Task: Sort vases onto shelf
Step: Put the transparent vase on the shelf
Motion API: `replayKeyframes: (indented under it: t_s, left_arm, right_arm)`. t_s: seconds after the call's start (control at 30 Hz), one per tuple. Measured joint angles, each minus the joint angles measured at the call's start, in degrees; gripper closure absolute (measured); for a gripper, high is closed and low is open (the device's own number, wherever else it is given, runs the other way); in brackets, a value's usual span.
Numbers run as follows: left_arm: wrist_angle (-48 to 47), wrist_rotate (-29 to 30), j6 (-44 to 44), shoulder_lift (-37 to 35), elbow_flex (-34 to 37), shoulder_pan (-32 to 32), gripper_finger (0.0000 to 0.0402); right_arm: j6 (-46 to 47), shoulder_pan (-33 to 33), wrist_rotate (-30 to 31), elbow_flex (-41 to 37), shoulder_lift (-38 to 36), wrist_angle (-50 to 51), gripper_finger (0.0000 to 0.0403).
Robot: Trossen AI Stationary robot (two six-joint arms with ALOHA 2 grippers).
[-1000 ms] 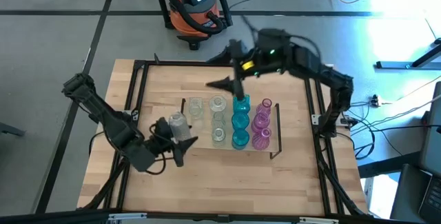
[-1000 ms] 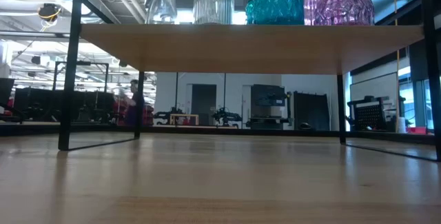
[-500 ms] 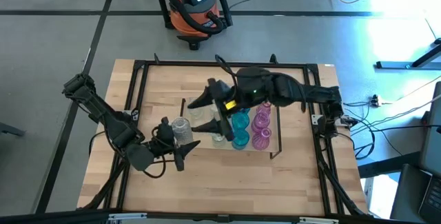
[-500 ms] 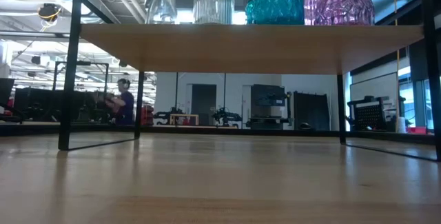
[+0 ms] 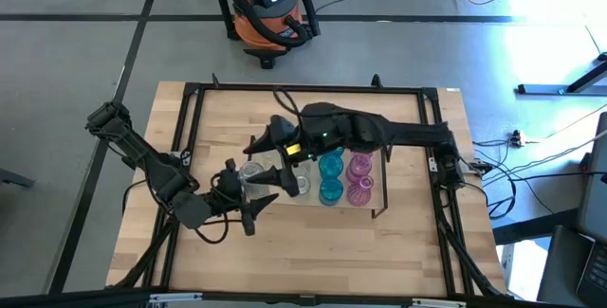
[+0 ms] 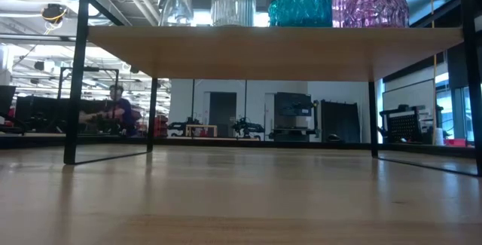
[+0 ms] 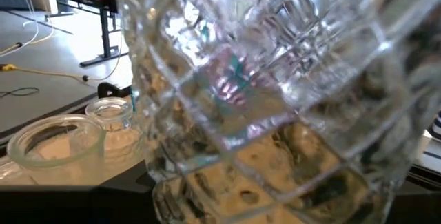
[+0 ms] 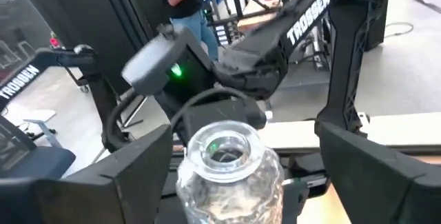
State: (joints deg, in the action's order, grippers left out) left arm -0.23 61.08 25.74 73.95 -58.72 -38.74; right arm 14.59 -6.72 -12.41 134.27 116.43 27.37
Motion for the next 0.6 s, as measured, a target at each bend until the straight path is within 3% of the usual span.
replayKeyframes:
  t_s: [0.2, 0.43, 0.6]
  left_arm:
    - [-0.2, 0.0, -0.7, 0.0, 0.0, 0.0, 0.0169]
    - [0.5, -0.5, 1.2, 0.0, 0.0, 0.5, 0.0169]
    - [1.0, 0.9, 0.7, 0.0, 0.0, 0.5, 0.0169]
  right_arm:
    - [0.2, 0.0, -1.3, -0.1, 1.0, 0.3, 0.0149]
    - [-2.0, 0.0, -3.8, 0.0, 1.5, -2.0, 0.0307]
    - [-3.0, 0.0, -4.7, 0.0, 1.5, -1.9, 0.0314]
